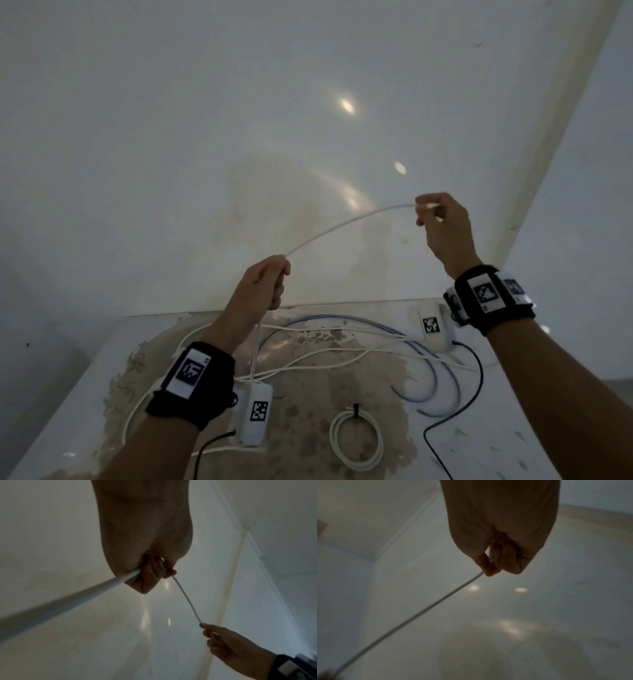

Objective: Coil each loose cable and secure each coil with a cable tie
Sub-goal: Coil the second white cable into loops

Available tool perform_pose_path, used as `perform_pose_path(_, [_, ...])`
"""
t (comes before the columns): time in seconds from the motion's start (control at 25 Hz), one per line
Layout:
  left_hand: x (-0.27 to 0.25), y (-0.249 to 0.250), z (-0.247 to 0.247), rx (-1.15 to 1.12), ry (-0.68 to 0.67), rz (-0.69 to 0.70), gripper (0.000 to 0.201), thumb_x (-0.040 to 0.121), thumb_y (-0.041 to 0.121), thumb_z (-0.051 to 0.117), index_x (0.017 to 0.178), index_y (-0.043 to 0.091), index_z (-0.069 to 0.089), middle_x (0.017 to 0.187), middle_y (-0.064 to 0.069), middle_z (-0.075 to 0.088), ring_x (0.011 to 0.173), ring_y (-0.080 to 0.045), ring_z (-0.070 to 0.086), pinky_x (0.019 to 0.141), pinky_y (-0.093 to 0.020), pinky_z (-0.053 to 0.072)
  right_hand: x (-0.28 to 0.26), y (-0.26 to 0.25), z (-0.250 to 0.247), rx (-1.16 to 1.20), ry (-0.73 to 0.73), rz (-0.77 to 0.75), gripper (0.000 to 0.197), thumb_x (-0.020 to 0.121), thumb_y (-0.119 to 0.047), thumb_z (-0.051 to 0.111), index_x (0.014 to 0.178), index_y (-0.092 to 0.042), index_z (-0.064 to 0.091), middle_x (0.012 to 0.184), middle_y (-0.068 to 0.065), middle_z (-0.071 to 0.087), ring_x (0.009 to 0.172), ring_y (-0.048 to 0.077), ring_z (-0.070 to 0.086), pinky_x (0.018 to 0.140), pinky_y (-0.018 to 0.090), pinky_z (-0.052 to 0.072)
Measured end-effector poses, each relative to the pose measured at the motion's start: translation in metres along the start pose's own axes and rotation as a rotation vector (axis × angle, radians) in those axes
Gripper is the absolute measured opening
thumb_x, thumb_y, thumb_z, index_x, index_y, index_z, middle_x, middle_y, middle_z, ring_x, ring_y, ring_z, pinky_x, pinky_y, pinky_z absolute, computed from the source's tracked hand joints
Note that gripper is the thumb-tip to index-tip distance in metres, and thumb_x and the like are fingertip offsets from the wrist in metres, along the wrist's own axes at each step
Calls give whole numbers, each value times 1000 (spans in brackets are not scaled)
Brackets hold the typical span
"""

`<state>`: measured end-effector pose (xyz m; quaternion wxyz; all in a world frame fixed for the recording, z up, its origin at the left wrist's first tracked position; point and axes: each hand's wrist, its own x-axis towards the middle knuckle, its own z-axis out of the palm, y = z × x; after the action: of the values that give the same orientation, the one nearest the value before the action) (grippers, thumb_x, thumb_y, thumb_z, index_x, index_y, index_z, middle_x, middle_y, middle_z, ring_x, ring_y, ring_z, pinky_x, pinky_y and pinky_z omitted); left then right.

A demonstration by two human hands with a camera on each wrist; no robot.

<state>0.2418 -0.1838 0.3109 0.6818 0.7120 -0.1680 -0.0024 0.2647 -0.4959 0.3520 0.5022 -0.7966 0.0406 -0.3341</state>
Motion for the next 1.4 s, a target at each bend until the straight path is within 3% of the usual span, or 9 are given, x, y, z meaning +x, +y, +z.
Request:
perform_pose_path(0.16, [17,4,8,-310,175,-11,33,106,21,29,88,14,55,56,8,27,45,-7,19,42,-20,18,-61,12,30,-274,-563,125,12,98,-21,59,98,-11,65,83,10,77,37,0,47,40,13,38])
perform_pose_path(0.36, [18,7,16,-542,162,-97,34,106,22,32,115,9,61,61,6,30,49,-6,30,49,-21,28,-127,-20,46,61,-1007,255,28,98,-17,60,121,-21,44,86,13,75,52,20,60,47,30,50])
perform_pose_path(0.72, [11,8,-1,-624,212,-205,30,104,20,37,111,9,64,66,4,27,45,-6,22,41,-18,21,-134,-18,31,169,-635,67,55,95,-13,64,135,-35,34,81,8,76,54,29,68,53,38,57])
perform_pose_path(0.84, [10,4,0,-641,200,-244,30,104,20,37,110,8,64,64,5,28,44,-6,22,39,-18,22,-134,-10,28,183,-691,1,25,103,-6,47,119,-21,59,93,6,76,71,26,73,56,41,55])
perform_pose_path(0.96, [9,2,6,-652,164,-269,31,104,20,36,116,7,62,63,5,32,45,-6,26,41,-19,25,-136,-2,32,141,-735,-49,21,102,-5,47,111,-15,64,100,-4,76,84,15,74,60,24,53])
perform_pose_path(1.08, [1,1,19,-629,114,-301,33,104,23,37,118,8,62,66,5,46,57,-9,49,56,-20,42,-140,-4,46,18,-585,-210,8,97,-22,62,98,-19,69,73,-10,70,59,5,64,57,13,45])
perform_pose_path(1.2, [-10,-1,36,-653,45,-305,34,104,24,37,113,6,65,92,-6,69,100,-26,69,88,-35,54,-147,-9,69,-56,-361,-338,10,92,-29,69,88,-20,72,69,-13,53,61,3,50,58,13,36])
perform_pose_path(1.28, [-16,1,45,-697,-22,-306,38,105,25,34,117,3,62,102,-13,72,107,-30,67,91,-39,55,-152,-15,84,-15,-320,-313,14,93,-28,68,83,-18,69,64,-13,55,58,5,50,56,12,35])
perform_pose_path(1.4, [-18,2,51,-607,-26,-248,40,106,27,28,119,5,59,78,-4,69,102,-25,67,90,-36,54,-155,-18,98,-7,-327,-265,17,96,-29,64,82,-20,67,58,-8,56,54,12,51,52,16,35])
